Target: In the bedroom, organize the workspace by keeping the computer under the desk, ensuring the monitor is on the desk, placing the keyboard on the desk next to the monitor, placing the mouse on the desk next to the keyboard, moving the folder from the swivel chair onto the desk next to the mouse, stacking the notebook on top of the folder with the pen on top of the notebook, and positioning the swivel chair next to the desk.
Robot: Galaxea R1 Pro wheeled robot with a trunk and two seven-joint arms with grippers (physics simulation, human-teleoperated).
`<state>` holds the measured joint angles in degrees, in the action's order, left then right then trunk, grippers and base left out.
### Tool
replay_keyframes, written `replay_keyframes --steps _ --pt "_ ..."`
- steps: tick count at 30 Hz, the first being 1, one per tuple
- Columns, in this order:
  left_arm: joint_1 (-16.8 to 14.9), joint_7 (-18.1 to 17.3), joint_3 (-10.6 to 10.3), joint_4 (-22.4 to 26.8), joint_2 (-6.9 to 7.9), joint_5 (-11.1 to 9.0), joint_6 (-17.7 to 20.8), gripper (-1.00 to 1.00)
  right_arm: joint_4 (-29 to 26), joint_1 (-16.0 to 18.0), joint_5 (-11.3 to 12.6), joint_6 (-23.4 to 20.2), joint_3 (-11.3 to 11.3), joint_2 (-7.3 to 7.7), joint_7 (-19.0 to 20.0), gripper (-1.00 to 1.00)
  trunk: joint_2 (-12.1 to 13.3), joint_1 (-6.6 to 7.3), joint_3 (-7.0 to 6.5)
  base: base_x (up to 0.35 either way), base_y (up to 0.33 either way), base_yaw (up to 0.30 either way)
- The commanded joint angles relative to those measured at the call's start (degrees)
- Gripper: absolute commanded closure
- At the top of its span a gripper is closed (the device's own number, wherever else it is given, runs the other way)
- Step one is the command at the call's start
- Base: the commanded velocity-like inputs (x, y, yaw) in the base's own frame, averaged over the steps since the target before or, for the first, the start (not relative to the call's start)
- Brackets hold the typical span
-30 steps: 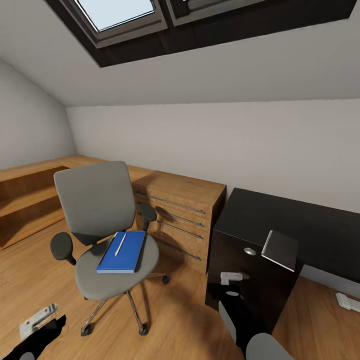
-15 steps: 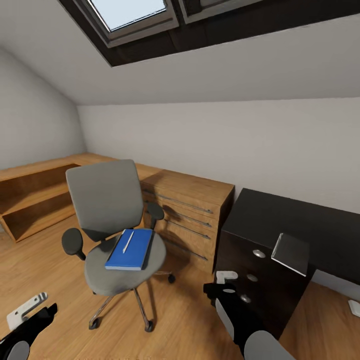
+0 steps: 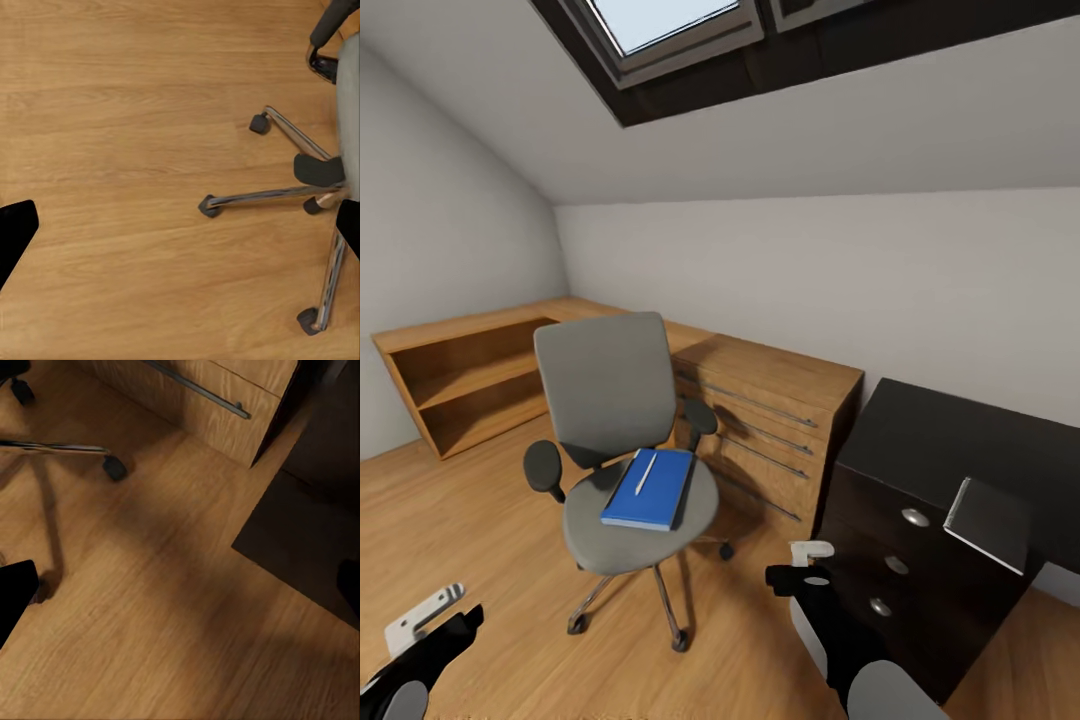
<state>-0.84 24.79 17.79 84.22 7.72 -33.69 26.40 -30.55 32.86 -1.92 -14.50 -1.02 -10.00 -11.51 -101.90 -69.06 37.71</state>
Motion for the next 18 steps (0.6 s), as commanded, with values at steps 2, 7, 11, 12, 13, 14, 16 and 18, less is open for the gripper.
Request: replay_keyframes --steps 2,7,11,12,13,14,16,18 --pt "0.0 0.4 -0.1 0.0 0.00 -0.6 0.2 -1.00 -0.1 0.0 -0.2 -0.4 -0.1 0.00 -0.2 -1.00 0.0 0.01 0.19 0.000 0.000 0.205" --pt "0.0 0.4 -0.2 0.0 -0.07 -0.6 0.1 -1.00 -0.2 0.0 -0.3 -0.4 -0.2 0.00 -0.3 -1.00 0.0 0.01 0.49 0.000 0.130 0.197" --pt "0.0 0.4 -0.2 0.0 -0.02 -0.6 0.2 -1.00 -0.2 0.0 -0.3 -0.3 -0.1 0.00 -0.3 -1.00 0.0 0.01 0.57 0.000 0.261 0.066" --pt "0.0 0.4 -0.2 0.0 -0.04 -0.6 0.2 -1.00 -0.3 0.0 -0.3 -0.3 -0.1 0.00 -0.3 -1.00 0.0 0.01 0.58 0.000 0.157 0.022" --pt "0.0 0.4 -0.2 0.0 -0.05 -0.6 0.2 -1.00 -0.3 0.0 -0.4 -0.2 -0.1 0.00 -0.3 -1.00 0.0 0.01 0.58 0.000 0.126 0.018" --pt "0.0 0.4 -0.2 0.0 -0.06 -0.6 0.2 -1.00 -0.3 0.0 -0.4 -0.1 -0.2 0.00 -0.3 -1.00 0.0 0.01 0.59 0.000 0.081 0.011" --pt "0.0 0.4 -0.2 0.0 -0.07 -0.6 0.2 -1.00 -0.4 0.0 -0.4 -0.1 -0.2 0.00 -0.3 -1.00 0.0 0.01 0.59 0.000 0.042 0.006" --pt "0.0 0.4 -0.2 0.0 -0.03 -0.6 0.4 -1.00 -0.9 0.0 -0.2 -0.1 -0.2 0.00 -0.2 -1.00 0.0 0.01 0.59 0.000 0.013 0.002"
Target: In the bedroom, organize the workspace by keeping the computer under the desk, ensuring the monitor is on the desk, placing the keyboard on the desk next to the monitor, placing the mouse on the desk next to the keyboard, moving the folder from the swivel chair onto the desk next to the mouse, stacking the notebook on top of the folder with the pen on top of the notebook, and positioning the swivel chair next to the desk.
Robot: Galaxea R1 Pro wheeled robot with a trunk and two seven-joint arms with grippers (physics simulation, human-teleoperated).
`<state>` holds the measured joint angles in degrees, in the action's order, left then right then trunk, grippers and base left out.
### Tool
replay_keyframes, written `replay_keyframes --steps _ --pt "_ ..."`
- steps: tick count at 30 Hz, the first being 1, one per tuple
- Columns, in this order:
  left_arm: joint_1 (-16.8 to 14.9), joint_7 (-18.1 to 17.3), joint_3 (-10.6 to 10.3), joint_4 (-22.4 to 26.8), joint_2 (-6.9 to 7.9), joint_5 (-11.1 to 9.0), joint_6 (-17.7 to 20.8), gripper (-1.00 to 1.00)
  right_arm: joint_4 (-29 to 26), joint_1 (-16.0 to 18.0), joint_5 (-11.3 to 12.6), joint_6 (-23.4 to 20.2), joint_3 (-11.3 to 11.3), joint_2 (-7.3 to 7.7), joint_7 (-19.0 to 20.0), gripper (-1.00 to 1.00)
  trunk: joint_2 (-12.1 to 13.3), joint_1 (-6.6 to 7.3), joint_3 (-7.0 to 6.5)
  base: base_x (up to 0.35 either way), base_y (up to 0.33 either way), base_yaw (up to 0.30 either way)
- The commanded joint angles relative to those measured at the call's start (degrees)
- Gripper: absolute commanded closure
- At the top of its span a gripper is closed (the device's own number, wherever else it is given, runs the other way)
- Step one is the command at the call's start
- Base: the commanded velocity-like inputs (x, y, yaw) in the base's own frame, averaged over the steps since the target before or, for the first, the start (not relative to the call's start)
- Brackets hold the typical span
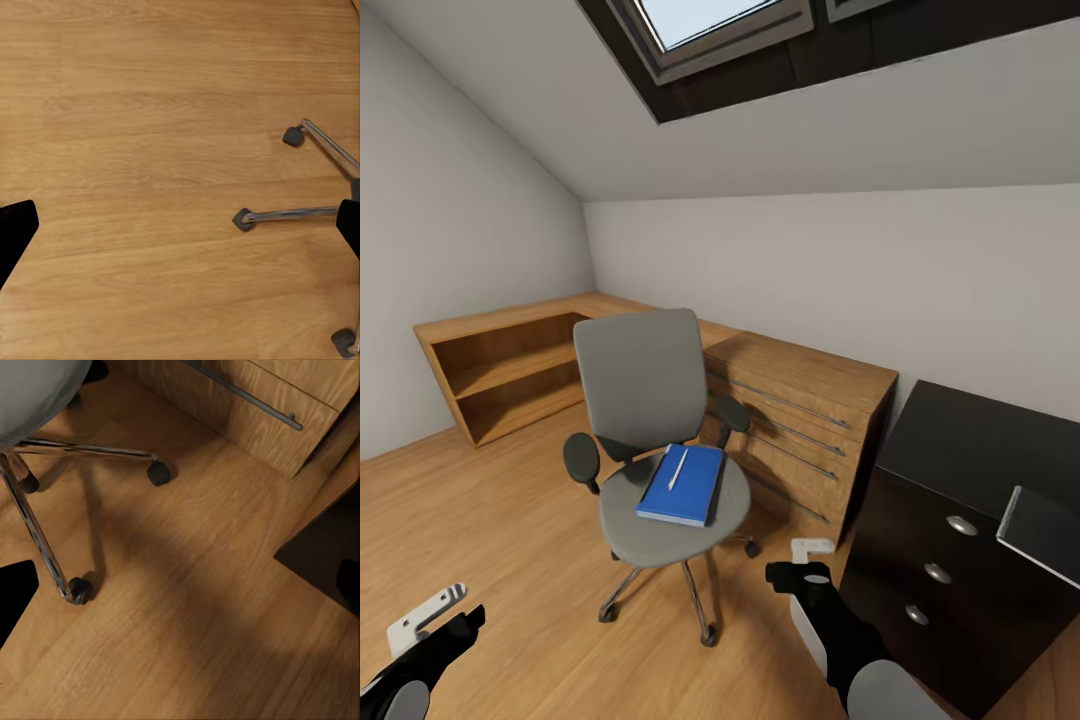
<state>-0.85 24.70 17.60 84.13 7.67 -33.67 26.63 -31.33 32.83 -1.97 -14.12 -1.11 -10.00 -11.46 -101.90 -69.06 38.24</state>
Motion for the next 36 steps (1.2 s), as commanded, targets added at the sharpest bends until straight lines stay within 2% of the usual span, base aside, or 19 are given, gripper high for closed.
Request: replay_keyframes --steps 1,6,16,22,36 --pt "0.0 0.4 0.0 0.1 0.03 -0.6 0.2 -1.00 -0.4 0.0 -0.2 -0.4 -0.1 0.00 -0.2 -1.00 0.0 0.00 0.06 0.000 0.004 0.001" --pt "0.0 0.5 0.1 0.1 0.00 -0.6 0.2 -1.00 -2.1 -0.1 -0.1 -0.5 0.0 0.00 -0.2 -1.00 0.0 0.00 0.06 0.000 0.001 0.027" --pt "0.0 0.4 0.0 0.1 -0.03 -0.6 0.3 -1.00 -2.2 -0.1 -0.2 -0.3 0.1 0.00 -0.4 -1.00 0.0 0.00 0.06 0.000 0.000 0.263" --pt "0.0 0.5 0.0 0.1 -0.03 -0.6 0.3 -1.00 -2.3 -0.1 -0.3 2.4 0.1 0.00 -0.6 -1.00 0.0 0.00 0.06 0.000 0.000 0.259" --pt "0.0 0.6 0.0 0.1 -0.03 -0.7 0.2 -1.00 -2.3 -0.1 -0.4 3.0 0.2 0.00 -0.7 -1.00 0.0 0.00 0.06 0.000 0.000 0.025"
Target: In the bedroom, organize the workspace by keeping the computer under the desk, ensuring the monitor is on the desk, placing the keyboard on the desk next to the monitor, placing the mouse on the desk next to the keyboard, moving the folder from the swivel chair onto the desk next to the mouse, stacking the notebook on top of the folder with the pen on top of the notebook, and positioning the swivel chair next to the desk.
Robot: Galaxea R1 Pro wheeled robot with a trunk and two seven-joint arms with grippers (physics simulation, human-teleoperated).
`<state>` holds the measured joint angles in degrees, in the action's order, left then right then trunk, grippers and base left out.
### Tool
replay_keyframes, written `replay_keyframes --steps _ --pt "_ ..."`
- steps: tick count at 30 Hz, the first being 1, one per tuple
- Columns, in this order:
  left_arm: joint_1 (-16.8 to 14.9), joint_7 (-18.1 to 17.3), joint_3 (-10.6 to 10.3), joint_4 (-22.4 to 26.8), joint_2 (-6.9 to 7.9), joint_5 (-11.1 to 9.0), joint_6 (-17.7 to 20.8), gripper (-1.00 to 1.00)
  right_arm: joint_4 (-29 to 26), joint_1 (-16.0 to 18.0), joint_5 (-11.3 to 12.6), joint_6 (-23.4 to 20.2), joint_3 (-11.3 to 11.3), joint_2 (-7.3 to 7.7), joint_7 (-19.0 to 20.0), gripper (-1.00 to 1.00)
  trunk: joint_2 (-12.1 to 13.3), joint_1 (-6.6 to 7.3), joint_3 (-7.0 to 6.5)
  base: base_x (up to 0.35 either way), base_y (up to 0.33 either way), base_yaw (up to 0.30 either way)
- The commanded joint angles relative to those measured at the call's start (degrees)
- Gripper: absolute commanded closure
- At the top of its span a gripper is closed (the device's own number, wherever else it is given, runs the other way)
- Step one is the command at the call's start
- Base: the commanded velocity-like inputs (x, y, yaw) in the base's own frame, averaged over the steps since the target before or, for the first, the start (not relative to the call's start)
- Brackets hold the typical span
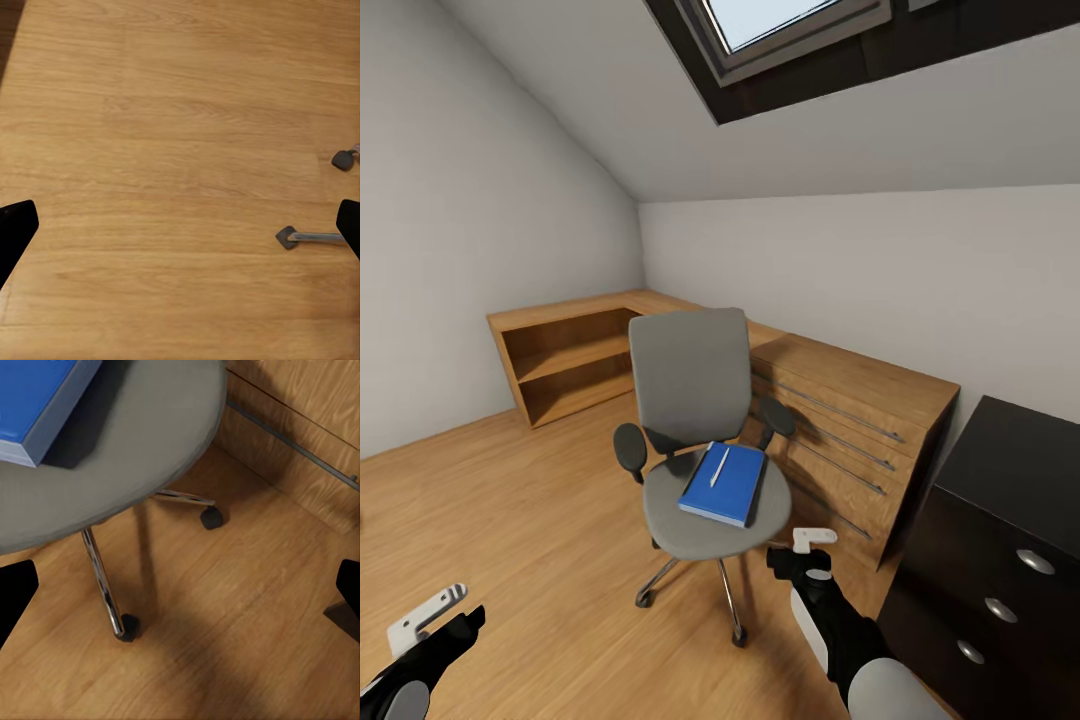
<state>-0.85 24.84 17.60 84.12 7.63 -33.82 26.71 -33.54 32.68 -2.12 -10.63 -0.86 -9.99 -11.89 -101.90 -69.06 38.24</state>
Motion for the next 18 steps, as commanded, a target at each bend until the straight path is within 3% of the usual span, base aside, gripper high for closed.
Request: replay_keyframes --steps 1,6,11,13,16,18 --pt "0.0 0.5 0.0 0.1 0.02 -0.6 0.1 -1.00 -0.3 0.0 -0.2 -0.4 -0.1 0.00 -0.2 -1.00 0.0 0.01 0.06 0.000 0.000 0.000" --pt "0.0 0.5 -0.2 0.1 0.02 -0.6 0.1 -1.00 -2.1 0.0 -0.3 -1.2 -0.2 0.00 -0.3 -1.00 0.0 0.01 0.06 0.000 0.000 0.000" --pt "0.0 0.5 -0.2 0.0 0.02 -0.6 0.0 -1.00 -7.2 1.6 -0.4 -10.1 -0.2 0.00 -0.4 -1.00 0.0 0.01 0.06 0.000 0.000 0.000" --pt "0.0 0.5 -0.2 -0.1 0.00 -0.6 0.0 -1.00 -8.0 4.4 -0.5 -13.6 -0.2 0.00 -0.7 -1.00 0.0 0.01 0.06 0.000 0.000 0.000" --pt "0.0 0.5 -0.3 -0.7 -0.12 -0.6 -0.1 -1.00 -7.2 12.9 -0.4 -21.5 0.3 0.00 -1.7 -1.00 0.0 0.01 0.06 0.000 0.000 0.000" --pt "0.0 0.5 -0.3 -0.8 -0.16 -0.6 -0.2 -1.00 -5.7 15.5 -0.4 -23.7 0.5 0.00 -1.9 -1.00 0.0 0.01 0.06 0.000 0.000 0.000"
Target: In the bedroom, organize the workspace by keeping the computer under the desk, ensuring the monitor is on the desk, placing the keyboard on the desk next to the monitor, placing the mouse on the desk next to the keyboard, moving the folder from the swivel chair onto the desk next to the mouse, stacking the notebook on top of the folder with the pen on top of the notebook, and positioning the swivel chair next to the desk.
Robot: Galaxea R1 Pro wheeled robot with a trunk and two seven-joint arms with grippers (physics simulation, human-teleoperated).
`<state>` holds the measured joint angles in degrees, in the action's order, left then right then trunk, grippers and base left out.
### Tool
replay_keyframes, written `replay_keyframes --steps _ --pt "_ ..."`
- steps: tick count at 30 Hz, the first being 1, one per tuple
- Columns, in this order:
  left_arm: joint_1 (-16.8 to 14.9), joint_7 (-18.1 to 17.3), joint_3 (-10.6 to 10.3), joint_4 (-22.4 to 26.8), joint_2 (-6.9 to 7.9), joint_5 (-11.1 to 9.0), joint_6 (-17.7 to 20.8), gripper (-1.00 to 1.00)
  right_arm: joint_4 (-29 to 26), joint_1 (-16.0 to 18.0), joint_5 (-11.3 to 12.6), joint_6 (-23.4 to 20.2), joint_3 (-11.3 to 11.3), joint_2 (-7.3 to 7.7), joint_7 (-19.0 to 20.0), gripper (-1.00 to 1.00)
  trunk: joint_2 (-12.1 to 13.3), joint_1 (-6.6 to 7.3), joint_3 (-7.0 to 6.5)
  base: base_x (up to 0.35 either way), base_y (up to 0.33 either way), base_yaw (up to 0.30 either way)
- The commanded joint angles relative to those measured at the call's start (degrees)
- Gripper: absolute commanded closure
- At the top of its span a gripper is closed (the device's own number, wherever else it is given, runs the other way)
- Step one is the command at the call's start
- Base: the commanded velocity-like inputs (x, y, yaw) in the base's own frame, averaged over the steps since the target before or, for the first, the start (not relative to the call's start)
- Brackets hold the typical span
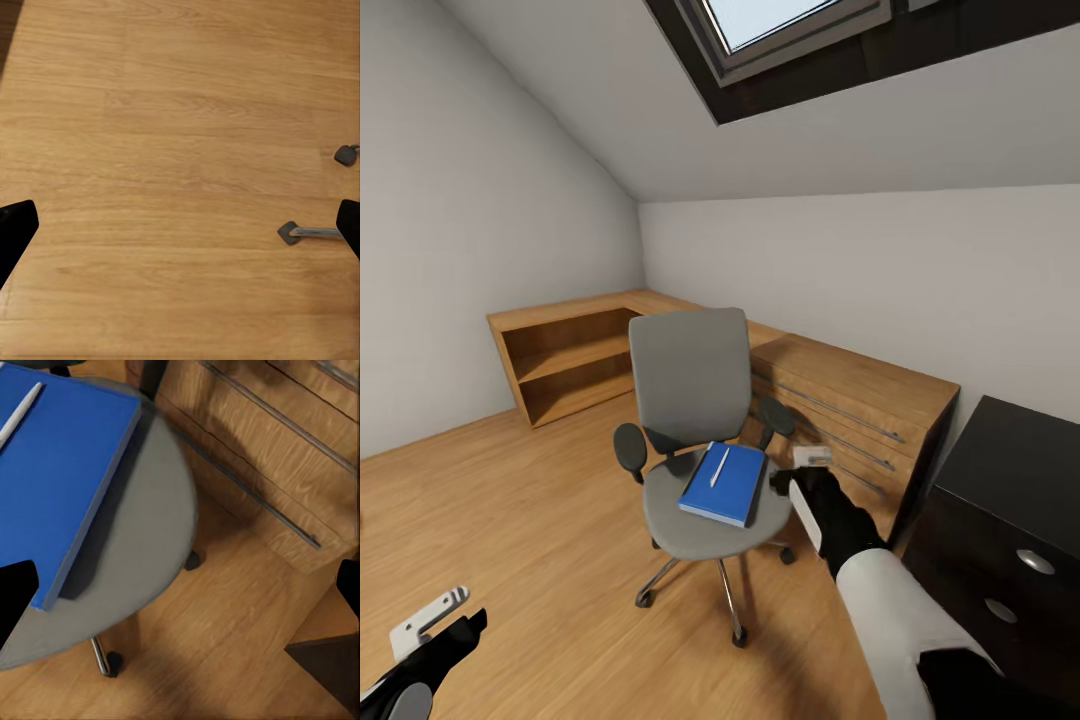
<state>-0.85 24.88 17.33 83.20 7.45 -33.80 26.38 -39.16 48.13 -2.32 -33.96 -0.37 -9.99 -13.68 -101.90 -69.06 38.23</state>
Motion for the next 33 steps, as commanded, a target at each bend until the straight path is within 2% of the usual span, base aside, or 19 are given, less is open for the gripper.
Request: replay_keyframes --steps 1,5,6,7,8,10,13,17,19,26,33 --pt "0.0 0.4 0.0 0.0 -0.01 -0.6 0.1 -1.00 2.5 2.5 -0.2 -2.2 0.3 -0.01 -0.2 -1.00 0.0 0.00 0.06 0.000 0.000 0.000" --pt "0.0 0.4 0.0 -0.1 -0.05 -0.6 0.0 -1.00 9.7 6.8 0.8 -5.6 1.8 -0.01 -0.3 -1.00 0.0 0.00 0.06 0.000 0.000 0.000" --pt "0.0 0.4 0.0 -0.1 -0.05 -0.6 -0.1 -1.00 11.5 7.6 1.9 -6.5 2.2 -0.01 -0.3 -1.00 0.0 0.00 0.06 0.000 0.000 0.000" --pt "0.0 0.3 0.0 -0.1 -0.09 -0.6 -0.1 -1.00 12.7 8.1 3.4 -6.9 2.5 -0.01 -0.2 -1.00 0.0 0.00 0.06 0.012 0.011 0.000" --pt "0.0 0.3 0.0 -0.1 -0.24 -0.6 -0.1 -1.00 13.9 8.6 6.4 -7.2 2.8 -0.01 -0.1 -1.00 0.0 0.00 0.06 0.072 0.067 0.000" --pt "0.0 0.3 0.0 -0.2 -0.63 -0.6 -0.1 -1.00 16.4 8.9 10.5 -7.4 2.9 -0.01 0.0 -1.00 0.0 0.00 0.06 0.164 0.149 0.000" --pt "0.0 0.4 0.0 -0.2 -1.02 -0.6 -0.1 -1.00 18.4 9.0 11.5 -7.2 2.9 -0.01 0.0 -1.00 0.0 0.00 0.06 0.220 0.173 0.000" --pt "0.0 0.5 0.0 -1.0 -2.07 -0.5 -0.1 -1.00 20.4 8.9 12.3 -0.6 2.9 -0.01 -0.1 -1.00 0.0 0.00 0.06 0.268 0.060 0.000" --pt "0.0 0.5 0.0 -1.1 -2.29 -0.5 -0.1 -1.00 20.6 8.9 12.4 0.6 2.9 -0.01 0.0 -1.00 0.0 0.00 0.06 0.296 0.012 0.000" --pt "0.0 0.5 -0.1 -1.3 -2.49 -0.4 -0.1 -1.00 20.8 8.8 12.5 1.6 2.8 -0.01 -0.3 -1.00 0.0 0.00 0.06 0.113 0.019 0.000" --pt "0.0 0.4 -0.1 -1.4 -2.50 -0.4 -0.1 -1.00 20.8 8.8 12.6 1.6 2.8 -0.01 -0.4 -1.00 0.0 0.00 0.06 0.255 0.156 0.000"
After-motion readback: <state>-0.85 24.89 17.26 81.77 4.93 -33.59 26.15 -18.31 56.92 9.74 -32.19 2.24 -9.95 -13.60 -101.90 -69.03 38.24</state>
